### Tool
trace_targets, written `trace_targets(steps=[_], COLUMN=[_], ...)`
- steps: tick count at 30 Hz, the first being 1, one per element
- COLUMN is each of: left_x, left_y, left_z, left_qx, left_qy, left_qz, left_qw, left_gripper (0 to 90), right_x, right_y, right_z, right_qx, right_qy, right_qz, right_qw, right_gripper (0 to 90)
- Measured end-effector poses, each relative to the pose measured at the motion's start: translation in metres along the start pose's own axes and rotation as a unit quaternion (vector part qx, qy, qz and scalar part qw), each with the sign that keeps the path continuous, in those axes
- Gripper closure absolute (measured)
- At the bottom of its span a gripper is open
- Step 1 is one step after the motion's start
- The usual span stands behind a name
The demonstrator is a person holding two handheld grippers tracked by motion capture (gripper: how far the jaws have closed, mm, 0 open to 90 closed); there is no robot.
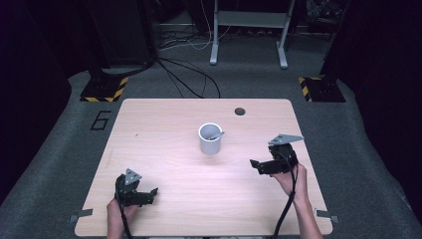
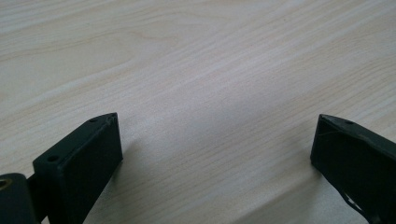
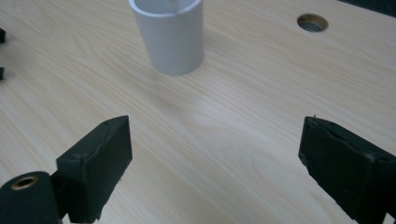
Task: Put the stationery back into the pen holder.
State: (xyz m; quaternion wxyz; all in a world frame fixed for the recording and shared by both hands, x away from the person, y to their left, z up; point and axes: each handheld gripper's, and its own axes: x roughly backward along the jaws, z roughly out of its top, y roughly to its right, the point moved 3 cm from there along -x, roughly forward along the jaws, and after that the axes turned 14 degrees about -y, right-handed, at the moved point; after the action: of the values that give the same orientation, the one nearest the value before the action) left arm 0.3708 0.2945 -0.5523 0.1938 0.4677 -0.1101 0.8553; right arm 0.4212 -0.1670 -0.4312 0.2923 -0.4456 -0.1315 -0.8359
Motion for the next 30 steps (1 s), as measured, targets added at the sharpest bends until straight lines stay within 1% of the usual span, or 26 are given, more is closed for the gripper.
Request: trace_targets(steps=[3,6,8,9,12,13,14,16,17,19,20,21,22,24,25,26,28,29,30], left_x=[0.000,0.000,0.000,0.000,0.000,0.001,0.000,0.001,0.000,0.000,0.000,0.000,0.000,0.000,0.000,0.000,0.000,0.000,0.000], left_y=[0.000,0.000,0.000,0.000,0.000,-0.001,-0.001,-0.001,0.000,0.000,0.000,0.000,0.000,0.000,0.000,0.000,0.000,0.000,0.000], left_z=[0.000,0.000,0.000,0.000,0.000,0.000,0.000,0.000,0.001,0.001,0.001,0.001,0.001,0.001,0.001,0.001,0.001,0.001,0.001], left_qx=[0.000,0.000,-0.001,-0.001,-0.001,-0.005,-0.004,-0.004,-0.002,-0.002,-0.002,0.000,-0.001,-0.001,-0.001,-0.001,-0.001,-0.001,-0.001], left_qy=[0.000,0.000,0.000,0.000,-0.002,-0.005,-0.002,-0.003,0.001,0.001,0.001,0.003,0.003,0.003,0.003,0.002,0.002,0.002,0.002], left_qz=[0.000,0.001,0.000,0.000,-0.001,0.000,0.001,0.001,0.001,0.001,0.001,0.002,0.002,0.002,0.002,0.002,0.002,0.002,0.002], left_qw=[1.0000,1.0000,1.0000,1.0000,1.0000,1.0000,1.0000,1.0000,1.0000,1.0000,1.0000,1.0000,1.0000,1.0000,1.0000,1.0000,1.0000,1.0000,1.0000], left_gripper=[2.1,2.1,2.1,2.1,2.1,2.1,2.1,2.1,2.1,2.1,2.1,2.1,2.1,2.1,2.1,2.1,2.1,2.1,2.1], right_x=[-0.004,-0.009,-0.014,-0.016,-0.026,-0.030,-0.034,-0.041,-0.045,-0.050,-0.052,-0.054,-0.056,-0.060,-0.060,-0.062,-0.061,-0.061,-0.062], right_y=[0.007,0.011,0.015,0.017,0.021,0.023,0.024,0.027,0.030,0.032,0.033,0.034,0.035,0.036,0.035,0.035,0.035,0.036,0.036], right_z=[-0.017,-0.033,-0.044,-0.049,-0.066,-0.072,-0.079,-0.089,-0.094,-0.102,-0.105,-0.108,-0.110,-0.114,-0.115,-0.116,-0.117,-0.117,-0.116], right_qx=[-0.018,-0.029,-0.040,-0.042,-0.057,-0.061,-0.063,-0.074,-0.073,-0.082,-0.087,-0.083,-0.089,-0.087,-0.088,-0.081,-0.081,-0.076,-0.078], right_qy=[-0.005,-0.010,-0.012,-0.015,-0.022,-0.023,-0.027,-0.034,-0.038,-0.041,-0.036,-0.035,-0.034,-0.034,-0.026,-0.014,-0.017,-0.019,-0.015], right_qz=[-0.004,-0.016,-0.018,-0.021,-0.027,-0.030,-0.036,-0.041,-0.043,-0.053,-0.055,-0.059,-0.063,-0.065,-0.071,-0.078,-0.079,-0.079,-0.080], right_qw=[0.9998,0.9994,0.9990,0.9988,0.9978,0.9974,0.9970,0.9959,0.9957,0.9944,0.9940,0.9942,0.9935,0.9935,0.9932,0.9935,0.9935,0.9937,0.9936], right_gripper=[8.9,8.5,8.3,8.1,7.8,7.6,7.4,6.7,6.2,5.7,5.2,5.1,4.5,3.6,3.7,3.7,3.7,3.4,2.9])
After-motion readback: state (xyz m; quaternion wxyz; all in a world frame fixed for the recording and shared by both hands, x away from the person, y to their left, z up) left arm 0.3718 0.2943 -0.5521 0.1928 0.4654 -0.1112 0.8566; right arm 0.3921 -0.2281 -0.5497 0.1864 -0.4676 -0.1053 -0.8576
